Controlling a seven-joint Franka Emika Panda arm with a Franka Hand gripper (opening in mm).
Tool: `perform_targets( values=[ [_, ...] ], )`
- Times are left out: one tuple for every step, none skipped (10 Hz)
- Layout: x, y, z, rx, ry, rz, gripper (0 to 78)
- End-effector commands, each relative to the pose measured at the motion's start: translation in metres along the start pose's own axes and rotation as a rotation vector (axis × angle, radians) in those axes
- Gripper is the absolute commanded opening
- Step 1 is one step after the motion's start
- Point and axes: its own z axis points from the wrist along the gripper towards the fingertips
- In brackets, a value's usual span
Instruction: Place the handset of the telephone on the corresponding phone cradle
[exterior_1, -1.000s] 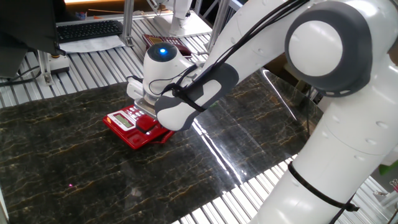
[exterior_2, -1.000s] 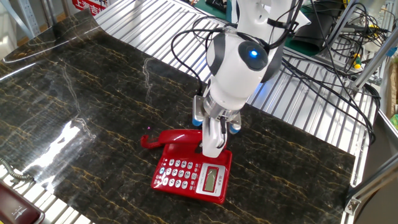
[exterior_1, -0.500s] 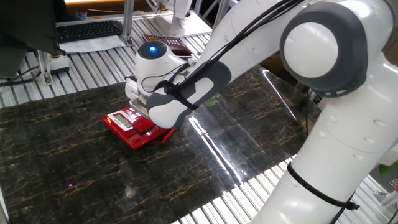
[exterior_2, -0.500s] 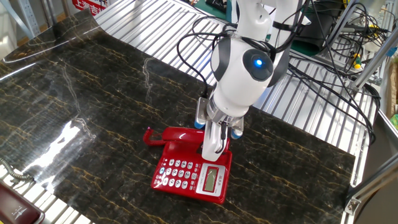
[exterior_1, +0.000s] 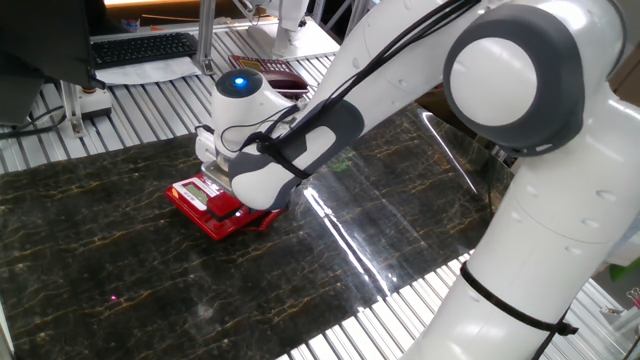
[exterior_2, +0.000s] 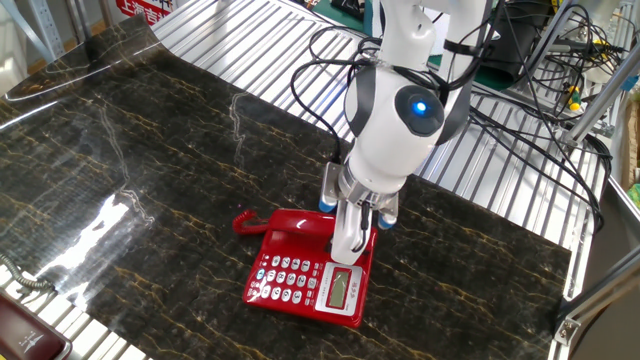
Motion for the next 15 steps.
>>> perform_targets(
  values=[
    [0.0028, 0.0024, 0.0024, -0.017, 0.031, -0.006, 1.1],
    [0.0033, 0.0039, 0.0054, -0.017, 0.030, -0.006, 1.1],
    [0.0035, 0.0049, 0.0072, -0.017, 0.026, -0.005, 1.1],
    [0.0034, 0.0050, 0.0074, -0.018, 0.024, -0.005, 1.1],
    [0.0034, 0.0050, 0.0074, -0.018, 0.024, -0.005, 1.1],
    [0.0034, 0.0050, 0.0074, -0.023, 0.022, -0.034, 1.1],
    [0.0032, 0.0051, 0.0076, -0.023, 0.022, -0.050, 1.1],
    [0.0025, 0.0054, 0.0083, -0.026, 0.022, -0.058, 1.1],
    [0.0010, 0.0062, 0.0098, -0.029, 0.019, -0.063, 1.1],
    [0.0000, 0.0068, 0.0108, -0.032, 0.020, -0.068, 1.1],
    [-0.0006, 0.0071, 0.0114, -0.033, 0.023, -0.072, 1.1],
    [-0.0007, 0.0072, 0.0116, -0.033, 0.022, -0.068, 1.1],
    [-0.0008, 0.0073, 0.0117, -0.031, 0.020, -0.066, 1.1],
    [-0.0012, 0.0074, 0.0121, -0.029, 0.019, -0.061, 1.1],
    [-0.0014, 0.0075, 0.0123, -0.027, 0.020, -0.056, 1.1]
  ],
)
